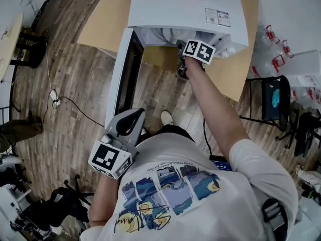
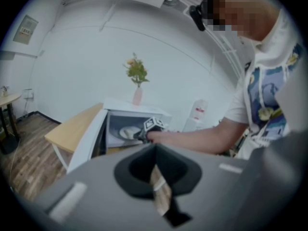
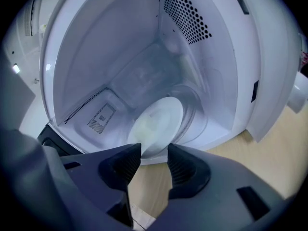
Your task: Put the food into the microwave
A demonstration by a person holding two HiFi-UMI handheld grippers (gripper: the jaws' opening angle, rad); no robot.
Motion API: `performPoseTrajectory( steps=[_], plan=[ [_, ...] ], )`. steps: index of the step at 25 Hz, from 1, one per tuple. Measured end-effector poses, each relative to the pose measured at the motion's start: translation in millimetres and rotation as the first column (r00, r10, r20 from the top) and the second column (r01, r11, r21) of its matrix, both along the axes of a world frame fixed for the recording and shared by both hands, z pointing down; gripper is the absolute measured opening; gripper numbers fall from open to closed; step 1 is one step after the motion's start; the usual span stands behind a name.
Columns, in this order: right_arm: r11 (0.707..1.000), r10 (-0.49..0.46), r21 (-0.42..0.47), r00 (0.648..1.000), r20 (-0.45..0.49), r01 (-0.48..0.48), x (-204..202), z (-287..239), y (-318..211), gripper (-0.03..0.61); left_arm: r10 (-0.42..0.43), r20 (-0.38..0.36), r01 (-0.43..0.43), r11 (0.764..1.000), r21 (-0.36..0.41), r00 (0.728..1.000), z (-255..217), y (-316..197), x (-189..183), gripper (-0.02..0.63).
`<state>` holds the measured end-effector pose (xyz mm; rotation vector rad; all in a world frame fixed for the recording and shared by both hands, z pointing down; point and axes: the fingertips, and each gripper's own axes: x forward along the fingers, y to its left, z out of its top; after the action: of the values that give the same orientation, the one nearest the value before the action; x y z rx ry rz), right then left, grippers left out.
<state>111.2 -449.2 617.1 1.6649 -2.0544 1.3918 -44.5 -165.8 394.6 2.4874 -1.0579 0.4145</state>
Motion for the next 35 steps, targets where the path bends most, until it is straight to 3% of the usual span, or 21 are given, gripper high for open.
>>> performPoseTrajectory(
  steps=[11, 18, 25, 35],
  plan=[
    [1.0, -0.021, -0.005, 1.0, -0.005, 0.021, 7, 7, 11, 0.179, -0.022, 0.005, 0.022, 1.0, -0.011, 1.0, 1, 9, 4, 0.008],
    [0.999, -0.032, 0.022, 0.998, 0.053, 0.031, 9, 8, 27, 0.181, -0.028, -0.001, 0.028, 0.999, -0.028, 1.0, 10, 17, 6, 0.008],
    [0.997, -0.063, 0.053, 0.996, 0.059, 0.06, 6, -5, 52, 0.181, 0.009, -0.025, -0.009, 1.0, -0.006, 1.0, 7, 30, 11, 0.008],
    [0.983, -0.146, 0.112, 0.989, 0.004, 0.145, -1, -41, 153, 0.017, 0.076, -0.065, -0.074, 0.997, 0.038, 0.995, -1, 72, -8, 0.008]
  ],
)
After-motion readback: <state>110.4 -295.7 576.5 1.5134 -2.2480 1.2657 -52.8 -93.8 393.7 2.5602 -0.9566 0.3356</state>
